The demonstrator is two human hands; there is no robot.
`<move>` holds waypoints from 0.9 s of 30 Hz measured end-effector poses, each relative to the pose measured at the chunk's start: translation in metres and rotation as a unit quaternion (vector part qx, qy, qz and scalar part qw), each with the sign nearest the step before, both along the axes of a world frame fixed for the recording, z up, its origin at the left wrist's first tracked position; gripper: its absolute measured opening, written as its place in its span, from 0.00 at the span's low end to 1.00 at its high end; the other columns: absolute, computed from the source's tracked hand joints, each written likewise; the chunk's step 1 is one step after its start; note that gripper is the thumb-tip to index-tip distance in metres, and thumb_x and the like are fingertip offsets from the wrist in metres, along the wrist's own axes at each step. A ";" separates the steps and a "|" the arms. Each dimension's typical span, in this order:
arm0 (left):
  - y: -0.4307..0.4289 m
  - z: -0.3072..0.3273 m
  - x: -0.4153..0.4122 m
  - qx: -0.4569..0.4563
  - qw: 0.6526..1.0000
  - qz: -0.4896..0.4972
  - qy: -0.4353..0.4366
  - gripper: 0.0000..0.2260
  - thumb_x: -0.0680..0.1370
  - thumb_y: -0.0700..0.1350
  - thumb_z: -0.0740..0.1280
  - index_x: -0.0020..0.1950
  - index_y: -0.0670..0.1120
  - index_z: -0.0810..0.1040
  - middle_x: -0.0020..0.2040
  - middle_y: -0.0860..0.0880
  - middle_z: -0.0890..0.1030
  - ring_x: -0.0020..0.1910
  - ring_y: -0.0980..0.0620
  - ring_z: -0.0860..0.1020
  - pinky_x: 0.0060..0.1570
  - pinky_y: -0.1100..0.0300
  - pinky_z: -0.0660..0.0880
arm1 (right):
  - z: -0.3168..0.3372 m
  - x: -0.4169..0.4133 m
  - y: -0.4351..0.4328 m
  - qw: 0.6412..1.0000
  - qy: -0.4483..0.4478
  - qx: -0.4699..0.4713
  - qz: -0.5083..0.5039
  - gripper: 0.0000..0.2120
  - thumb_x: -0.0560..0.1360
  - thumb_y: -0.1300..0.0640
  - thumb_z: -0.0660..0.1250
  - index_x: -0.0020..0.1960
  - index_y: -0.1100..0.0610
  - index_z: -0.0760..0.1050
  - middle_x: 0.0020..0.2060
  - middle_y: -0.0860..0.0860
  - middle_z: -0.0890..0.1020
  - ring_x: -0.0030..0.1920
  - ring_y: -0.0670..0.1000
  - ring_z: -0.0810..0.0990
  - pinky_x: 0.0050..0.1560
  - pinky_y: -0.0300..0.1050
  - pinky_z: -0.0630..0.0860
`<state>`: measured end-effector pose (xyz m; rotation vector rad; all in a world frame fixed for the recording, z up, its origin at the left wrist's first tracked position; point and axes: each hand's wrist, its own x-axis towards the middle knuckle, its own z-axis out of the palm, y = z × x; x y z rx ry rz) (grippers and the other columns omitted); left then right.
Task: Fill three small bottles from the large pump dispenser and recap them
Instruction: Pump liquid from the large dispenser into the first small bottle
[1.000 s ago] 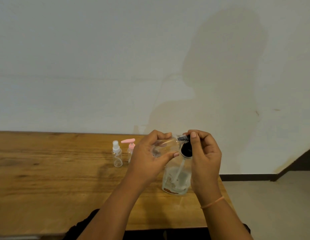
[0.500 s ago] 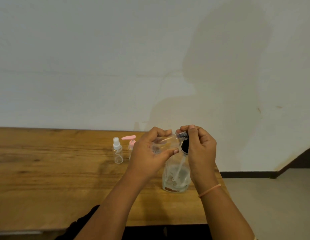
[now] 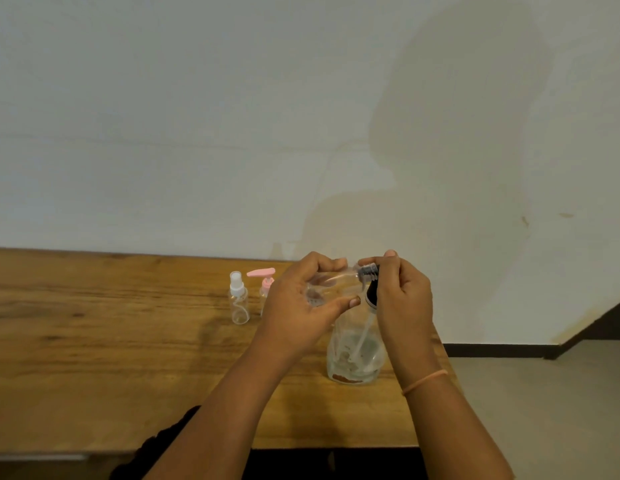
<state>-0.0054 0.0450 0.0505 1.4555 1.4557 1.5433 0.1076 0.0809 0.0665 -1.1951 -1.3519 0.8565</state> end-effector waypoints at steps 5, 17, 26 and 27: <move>-0.003 0.002 0.001 0.001 1.000 -0.005 -0.005 0.17 0.66 0.42 0.78 0.45 0.58 0.75 0.52 0.63 0.79 0.54 0.67 0.76 0.45 0.76 0.73 | -0.001 0.003 -0.001 1.000 0.003 -0.004 0.017 0.19 0.82 0.53 0.55 0.40 0.57 0.80 0.37 0.64 0.81 0.34 0.57 0.75 0.34 0.51 0.73; 0.000 0.002 0.000 -0.002 1.000 -0.006 -0.005 0.17 0.66 0.42 0.78 0.46 0.57 0.75 0.52 0.64 0.80 0.54 0.67 0.76 0.46 0.75 0.74 | -0.008 0.006 0.005 0.997 -0.039 0.067 -0.008 0.21 0.82 0.49 0.55 0.32 0.51 0.74 0.25 0.51 0.76 0.27 0.47 0.71 0.32 0.49 0.70; -0.001 0.006 0.002 0.010 1.000 -0.005 -0.021 0.17 0.66 0.41 0.78 0.44 0.58 0.75 0.51 0.63 0.80 0.53 0.67 0.77 0.45 0.73 0.74 | 0.003 0.007 0.005 0.998 -0.010 0.065 0.014 0.18 0.81 0.57 0.57 0.39 0.59 0.81 0.34 0.64 0.80 0.34 0.58 0.77 0.33 0.45 0.73; -0.001 0.006 0.002 0.011 1.000 -0.002 -0.014 0.17 0.66 0.42 0.78 0.45 0.58 0.75 0.51 0.63 0.80 0.53 0.66 0.77 0.46 0.73 0.75 | 0.003 0.008 0.006 0.998 -0.004 0.062 0.020 0.18 0.81 0.57 0.57 0.40 0.61 0.81 0.35 0.65 0.81 0.36 0.59 0.77 0.32 0.41 0.73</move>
